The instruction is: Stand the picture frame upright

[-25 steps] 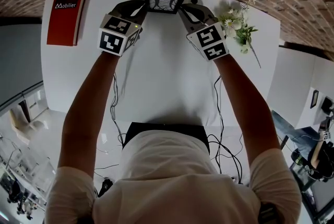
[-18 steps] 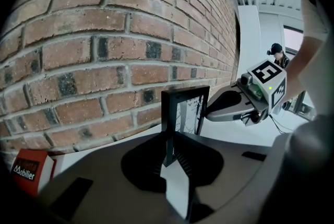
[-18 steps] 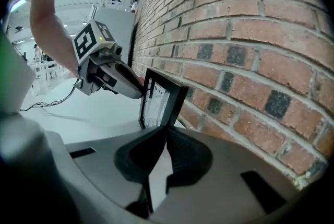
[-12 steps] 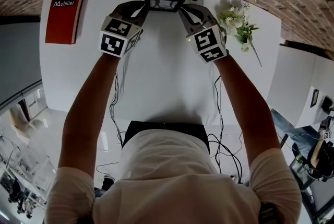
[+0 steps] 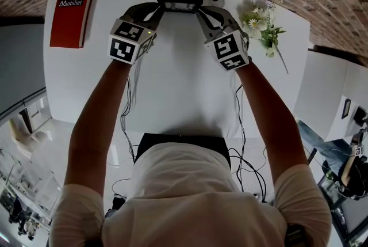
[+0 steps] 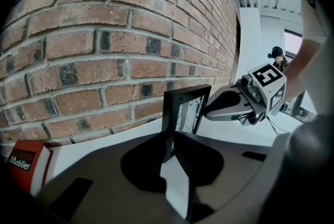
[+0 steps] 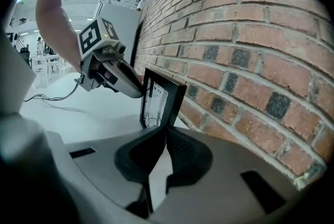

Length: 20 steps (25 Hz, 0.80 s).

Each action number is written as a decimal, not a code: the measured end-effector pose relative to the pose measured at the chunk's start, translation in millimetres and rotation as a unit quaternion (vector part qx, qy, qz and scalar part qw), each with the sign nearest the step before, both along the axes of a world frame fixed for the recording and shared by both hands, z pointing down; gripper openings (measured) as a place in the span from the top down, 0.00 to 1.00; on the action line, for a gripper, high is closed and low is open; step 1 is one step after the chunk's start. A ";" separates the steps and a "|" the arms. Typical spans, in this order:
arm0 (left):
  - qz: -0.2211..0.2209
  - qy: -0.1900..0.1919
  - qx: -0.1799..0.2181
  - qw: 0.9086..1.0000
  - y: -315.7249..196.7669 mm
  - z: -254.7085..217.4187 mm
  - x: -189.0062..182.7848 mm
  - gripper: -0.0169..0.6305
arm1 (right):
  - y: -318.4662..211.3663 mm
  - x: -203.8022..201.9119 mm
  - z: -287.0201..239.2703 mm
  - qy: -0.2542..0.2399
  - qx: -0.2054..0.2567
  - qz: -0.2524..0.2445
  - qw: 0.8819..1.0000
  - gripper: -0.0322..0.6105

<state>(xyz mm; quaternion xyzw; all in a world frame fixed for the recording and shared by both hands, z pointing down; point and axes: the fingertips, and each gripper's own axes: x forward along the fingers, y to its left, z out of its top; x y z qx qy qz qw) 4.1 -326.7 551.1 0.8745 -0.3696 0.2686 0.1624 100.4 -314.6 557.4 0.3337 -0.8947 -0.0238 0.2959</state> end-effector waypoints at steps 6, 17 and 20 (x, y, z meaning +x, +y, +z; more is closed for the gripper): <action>0.000 0.003 0.000 1.000 -1.0 0.1 0.0 0.91 | -0.1 0.7 0.0 -0.009 -0.003 0.004 1.000 0.92; 0.000 0.001 -0.004 1.000 -1.7 3.5 -1.2 0.91 | 0.3 0.9 -0.5 -0.009 0.001 0.003 1.000 0.92; -0.002 -0.001 -0.008 1.000 -0.3 6.6 -3.6 0.90 | 0.6 0.3 -0.6 -0.009 0.001 0.002 1.000 0.92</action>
